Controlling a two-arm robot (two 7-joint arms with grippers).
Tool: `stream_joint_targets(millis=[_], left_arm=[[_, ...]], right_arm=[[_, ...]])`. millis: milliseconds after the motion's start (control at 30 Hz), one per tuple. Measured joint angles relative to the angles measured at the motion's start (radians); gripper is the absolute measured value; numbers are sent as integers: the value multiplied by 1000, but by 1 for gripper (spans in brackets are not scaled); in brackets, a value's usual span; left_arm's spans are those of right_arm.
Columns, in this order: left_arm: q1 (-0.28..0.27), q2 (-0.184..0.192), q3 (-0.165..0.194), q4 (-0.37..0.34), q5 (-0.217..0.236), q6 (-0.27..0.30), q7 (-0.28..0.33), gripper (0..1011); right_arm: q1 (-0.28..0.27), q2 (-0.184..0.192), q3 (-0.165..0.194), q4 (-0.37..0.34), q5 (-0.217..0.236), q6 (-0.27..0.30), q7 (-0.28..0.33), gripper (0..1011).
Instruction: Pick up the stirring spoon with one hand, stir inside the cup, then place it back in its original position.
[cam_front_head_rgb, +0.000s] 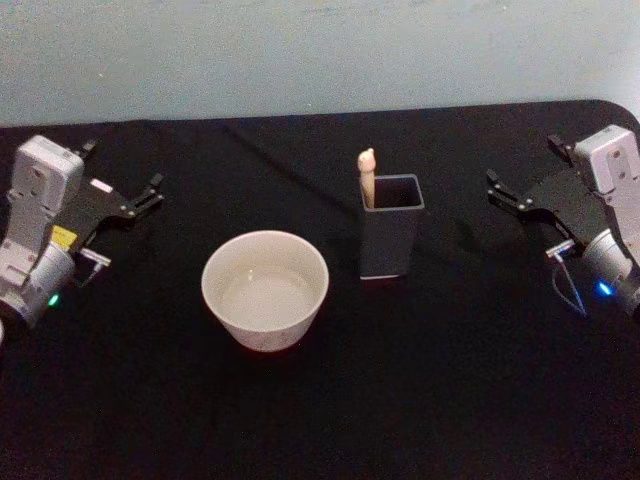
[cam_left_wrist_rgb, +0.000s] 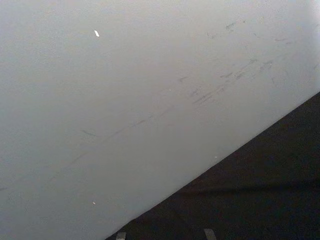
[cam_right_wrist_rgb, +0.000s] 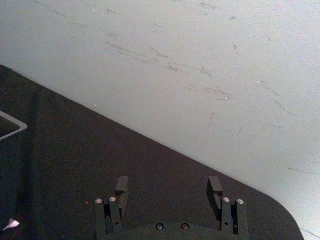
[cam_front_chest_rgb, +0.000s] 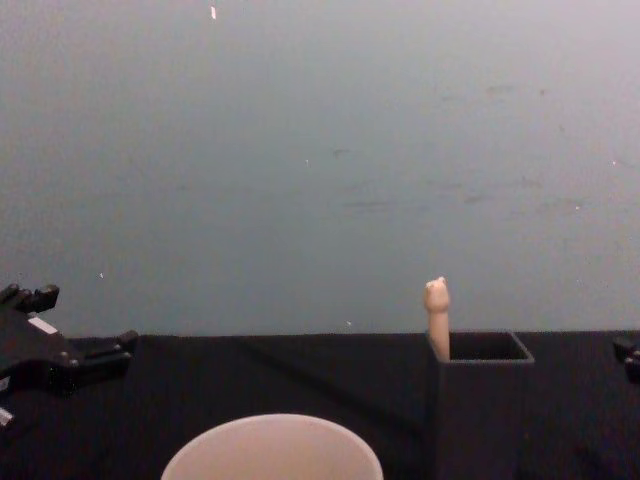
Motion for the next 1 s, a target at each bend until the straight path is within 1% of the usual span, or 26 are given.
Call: stream_joint_targets(millis=[1000], left_arm=[[0,0,0,0,0,0,0,1001]], right_arm=[[0,0,0,0,0,0,0,1002]])
